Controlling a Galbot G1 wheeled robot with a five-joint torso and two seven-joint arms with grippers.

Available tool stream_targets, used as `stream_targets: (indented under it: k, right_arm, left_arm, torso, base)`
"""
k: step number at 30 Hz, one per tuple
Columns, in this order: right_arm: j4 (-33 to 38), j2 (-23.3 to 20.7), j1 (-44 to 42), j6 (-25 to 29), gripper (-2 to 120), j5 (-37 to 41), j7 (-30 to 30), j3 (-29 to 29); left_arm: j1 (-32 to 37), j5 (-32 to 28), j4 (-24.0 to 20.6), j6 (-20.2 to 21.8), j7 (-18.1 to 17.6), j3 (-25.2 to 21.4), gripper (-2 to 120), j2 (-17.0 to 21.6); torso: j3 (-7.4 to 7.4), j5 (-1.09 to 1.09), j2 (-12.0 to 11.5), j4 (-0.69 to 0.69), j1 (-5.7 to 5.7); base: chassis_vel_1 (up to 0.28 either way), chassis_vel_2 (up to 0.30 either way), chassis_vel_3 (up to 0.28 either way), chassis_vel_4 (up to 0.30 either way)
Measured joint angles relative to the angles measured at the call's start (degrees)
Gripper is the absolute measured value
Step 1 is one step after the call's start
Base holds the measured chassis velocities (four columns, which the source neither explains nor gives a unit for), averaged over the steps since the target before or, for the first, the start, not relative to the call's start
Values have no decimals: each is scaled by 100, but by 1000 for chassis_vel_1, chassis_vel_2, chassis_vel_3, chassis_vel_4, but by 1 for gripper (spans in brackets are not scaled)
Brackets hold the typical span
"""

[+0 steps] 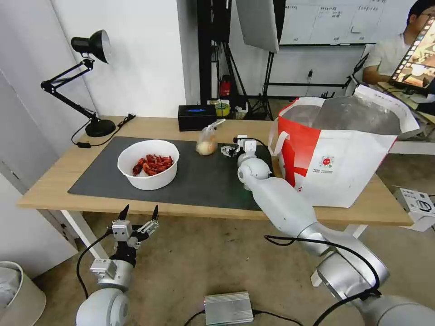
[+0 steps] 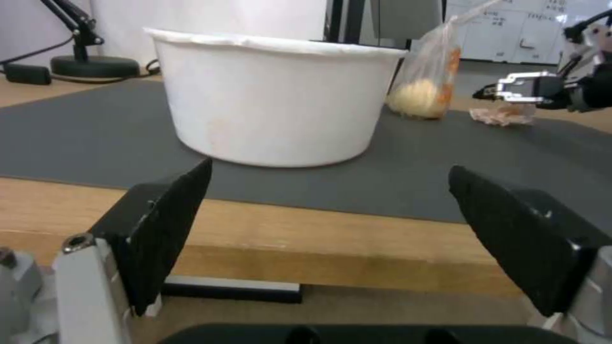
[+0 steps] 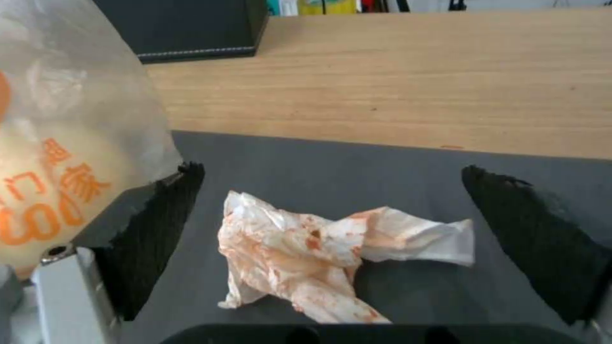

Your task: Pick up the trash from the table and place it into the takeout bag.

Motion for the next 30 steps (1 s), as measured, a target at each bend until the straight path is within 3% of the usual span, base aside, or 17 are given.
stream_targets:
  k: [13, 30]
  right_arm:
    - [-514, 249, 103, 133, 97, -188, -156, 19]
    - [-466, 293, 83, 60, 36, -171, -45, 68]
  left_arm:
    - [-25, 60, 30, -4, 2, 68, 100, -52]
    - [17, 83, 24, -20, 0, 83, 100, -77]
  torso:
    - [0, 0, 0, 0, 0]
    - [0, 0, 0, 0, 0]
  base:
    - [0, 0, 0, 0]
    - [0, 0, 0, 0]
